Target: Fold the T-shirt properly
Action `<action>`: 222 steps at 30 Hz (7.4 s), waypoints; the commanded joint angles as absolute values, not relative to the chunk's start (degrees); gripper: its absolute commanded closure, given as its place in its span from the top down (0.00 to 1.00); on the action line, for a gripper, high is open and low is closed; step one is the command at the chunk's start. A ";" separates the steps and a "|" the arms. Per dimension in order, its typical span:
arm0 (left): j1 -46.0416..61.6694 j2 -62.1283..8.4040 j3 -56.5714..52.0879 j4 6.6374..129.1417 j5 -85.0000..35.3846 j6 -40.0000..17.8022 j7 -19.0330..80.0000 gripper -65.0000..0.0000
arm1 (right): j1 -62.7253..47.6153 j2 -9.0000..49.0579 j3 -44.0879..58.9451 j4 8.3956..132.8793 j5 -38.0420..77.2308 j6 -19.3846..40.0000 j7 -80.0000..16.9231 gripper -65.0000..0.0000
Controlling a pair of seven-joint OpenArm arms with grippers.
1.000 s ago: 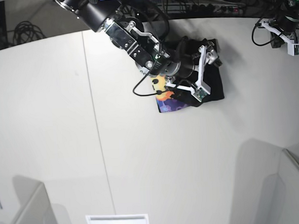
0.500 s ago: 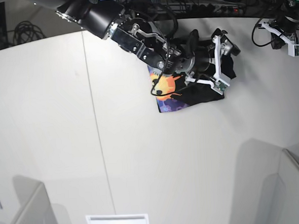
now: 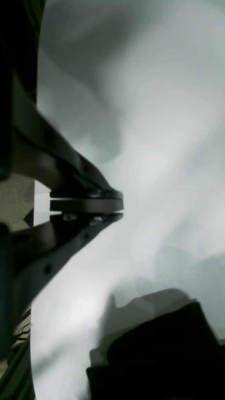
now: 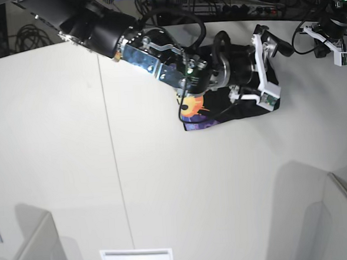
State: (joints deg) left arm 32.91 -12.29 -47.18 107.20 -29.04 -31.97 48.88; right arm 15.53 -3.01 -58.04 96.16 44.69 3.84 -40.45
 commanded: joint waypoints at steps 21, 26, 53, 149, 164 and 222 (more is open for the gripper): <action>30.20 -9.54 -47.08 107.74 -43.82 -40.00 47.96 0.00 | 1.80 5.32 -22.29 104.57 45.41 4.00 -39.16 0.00; 30.11 -9.54 -46.99 106.68 -53.23 -39.96 47.96 0.66 | -0.48 8.04 -22.29 106.59 45.41 4.00 -39.25 0.00; 15.25 -9.54 -23.43 78.90 -54.55 -30.02 47.87 0.94 | -8.66 12.97 -16.31 111.52 45.41 4.09 -39.16 0.00; -31.25 -19.21 49.89 82.42 -2.15 -40.00 47.52 0.84 | -34.86 -3.21 29.67 110.90 23.78 4.18 -38.81 0.00; -35.03 -17.98 49.89 86.64 -1.80 -40.00 47.60 0.84 | -33.54 -2.95 22.81 109.76 23.34 4.18 -38.81 0.00; 48.22 -23.69 -9.45 89.36 -0.04 -40.00 -19.12 0.00 | -60.26 6.99 22.64 114.77 23.16 15.96 -38.02 0.00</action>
State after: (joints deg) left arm 47.51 -23.22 -9.21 88.84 0.54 -39.46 -17.91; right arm -59.09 6.70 22.48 114.24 22.90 15.88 -38.54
